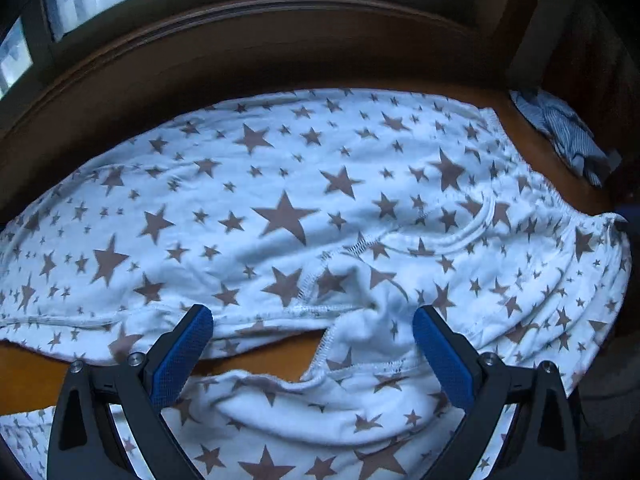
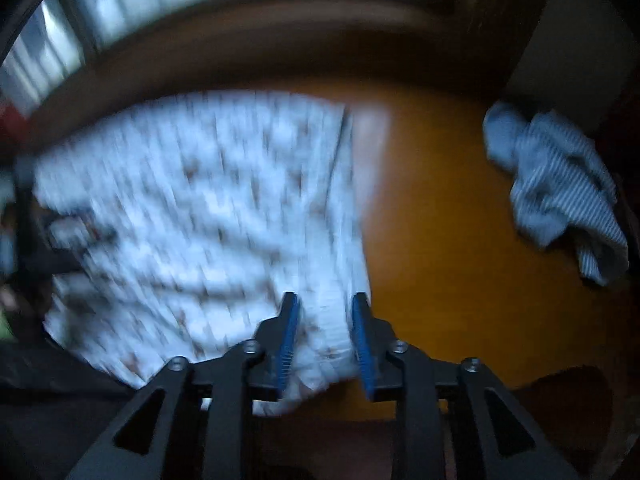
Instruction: Fold clothes
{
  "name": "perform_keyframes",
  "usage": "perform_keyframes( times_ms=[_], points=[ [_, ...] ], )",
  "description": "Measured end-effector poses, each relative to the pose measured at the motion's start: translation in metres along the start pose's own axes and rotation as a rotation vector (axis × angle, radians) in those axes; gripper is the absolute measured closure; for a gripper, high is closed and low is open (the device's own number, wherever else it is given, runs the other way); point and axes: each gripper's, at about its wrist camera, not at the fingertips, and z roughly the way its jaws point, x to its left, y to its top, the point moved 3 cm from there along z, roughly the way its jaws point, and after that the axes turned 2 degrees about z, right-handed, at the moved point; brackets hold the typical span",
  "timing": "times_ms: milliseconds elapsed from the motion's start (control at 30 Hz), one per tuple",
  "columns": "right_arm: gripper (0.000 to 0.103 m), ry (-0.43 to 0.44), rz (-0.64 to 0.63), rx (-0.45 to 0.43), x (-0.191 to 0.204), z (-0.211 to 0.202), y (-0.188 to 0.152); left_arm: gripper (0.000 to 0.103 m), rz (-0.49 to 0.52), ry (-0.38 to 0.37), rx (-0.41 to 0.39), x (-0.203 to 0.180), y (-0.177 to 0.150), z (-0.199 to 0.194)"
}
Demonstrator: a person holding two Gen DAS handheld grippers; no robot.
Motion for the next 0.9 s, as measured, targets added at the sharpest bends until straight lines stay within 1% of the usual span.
perform_keyframes(
  times_ms=[33, 100, 167, 233, 267, 333, 467, 500, 567, 667, 733, 800, 833, 900],
  points=[
    [0.065, 0.018, 0.01, -0.043, -0.003, -0.007, 0.012, 0.001, -0.001, 0.006, 0.001, 0.0, -0.002, -0.001],
    [0.065, 0.051, 0.021, -0.117, -0.007, -0.017, 0.035, 0.001, -0.009, 0.027, -0.005, 0.004, -0.002, -0.003],
    [0.065, 0.097, 0.006, -0.136, 0.0, 0.005, 0.056, 0.001, -0.038, 0.077, -0.015, 0.017, 0.006, -0.004],
    [0.065, 0.15, -0.015, -0.122, 0.014, 0.038, 0.074, 0.001, -0.072, 0.128, -0.01, 0.032, 0.012, 0.001],
    [0.065, 0.16, -0.026, -0.114, 0.018, 0.051, 0.08, 0.001, -0.088, 0.157, -0.005, 0.039, 0.015, 0.005],
    [0.07, 0.129, -0.045, -0.116, 0.016, 0.063, 0.086, 0.001, -0.121, 0.213, 0.004, 0.055, 0.017, 0.01],
    [0.071, 0.066, -0.083, -0.118, 0.011, 0.086, 0.099, 0.001, -0.17, 0.302, 0.028, 0.084, 0.018, 0.019],
    [0.073, 0.051, -0.093, -0.119, 0.01, 0.092, 0.102, 0.0, -0.188, 0.304, 0.031, 0.089, 0.019, 0.021],
    [0.074, 0.019, -0.112, -0.12, 0.008, 0.103, 0.108, 0.0, -0.228, 0.295, 0.035, 0.097, 0.022, 0.026],
    [0.074, -0.027, -0.141, -0.122, 0.004, 0.12, 0.118, 0.0, -0.268, 0.24, 0.039, 0.098, 0.029, 0.033],
    [0.073, -0.057, -0.132, -0.122, 0.0, 0.121, 0.123, 0.0, -0.272, 0.228, 0.035, 0.093, 0.036, 0.037],
    [0.073, -0.086, -0.11, -0.121, -0.004, 0.118, 0.128, 0.001, -0.261, 0.23, 0.04, 0.084, 0.043, 0.04],
    [0.073, -0.101, -0.1, -0.121, -0.006, 0.116, 0.13, 0.001, -0.248, 0.245, 0.031, 0.08, 0.044, 0.037],
    [0.073, -0.115, -0.105, -0.16, 0.001, 0.095, 0.125, 0.001, -0.223, 0.283, 0.006, 0.075, 0.045, 0.029]
  ],
)
